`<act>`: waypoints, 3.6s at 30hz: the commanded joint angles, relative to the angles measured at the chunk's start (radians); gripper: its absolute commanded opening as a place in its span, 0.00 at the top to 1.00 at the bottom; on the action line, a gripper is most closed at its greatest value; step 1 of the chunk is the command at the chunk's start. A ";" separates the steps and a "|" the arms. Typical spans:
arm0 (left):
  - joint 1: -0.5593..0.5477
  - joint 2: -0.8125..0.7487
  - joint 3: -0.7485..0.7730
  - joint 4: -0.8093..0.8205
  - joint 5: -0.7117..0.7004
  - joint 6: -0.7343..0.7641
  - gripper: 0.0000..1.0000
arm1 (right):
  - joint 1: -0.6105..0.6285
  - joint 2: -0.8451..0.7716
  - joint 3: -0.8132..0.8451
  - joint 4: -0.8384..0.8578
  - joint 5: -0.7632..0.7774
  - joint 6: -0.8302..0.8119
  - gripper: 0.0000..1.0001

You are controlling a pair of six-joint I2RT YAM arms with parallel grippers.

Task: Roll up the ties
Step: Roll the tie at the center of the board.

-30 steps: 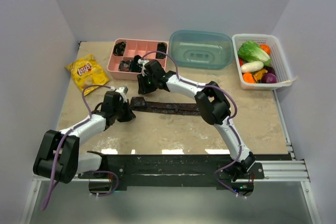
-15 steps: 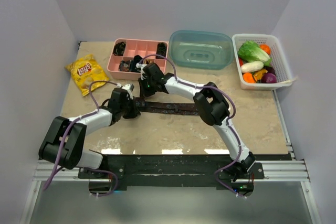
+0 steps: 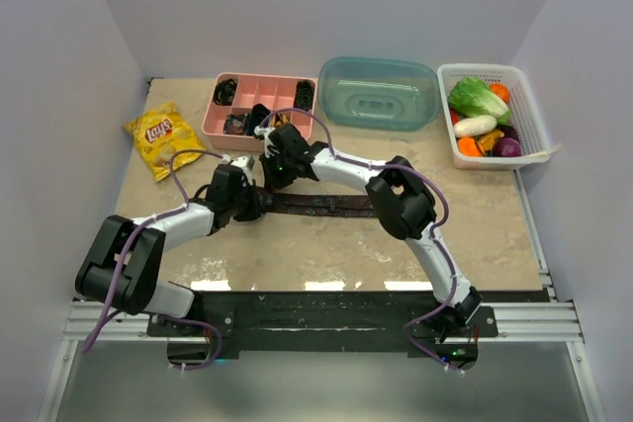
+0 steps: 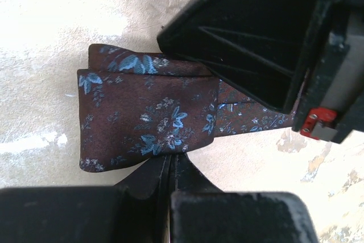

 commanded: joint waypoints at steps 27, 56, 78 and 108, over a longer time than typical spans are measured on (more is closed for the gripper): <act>0.084 -0.310 0.060 -0.178 -0.016 -0.034 0.28 | -0.004 -0.290 -0.135 0.077 0.094 -0.007 0.99; 0.454 0.069 -0.075 0.301 0.565 -0.121 0.23 | 0.008 -0.175 -0.193 0.129 -0.060 -0.026 0.99; 0.373 0.212 -0.081 0.460 0.571 -0.173 0.52 | 0.009 -0.124 -0.239 0.152 -0.070 -0.026 0.98; 0.307 0.039 0.077 0.088 0.378 0.006 1.00 | 0.009 -0.173 -0.186 0.128 -0.064 -0.027 0.98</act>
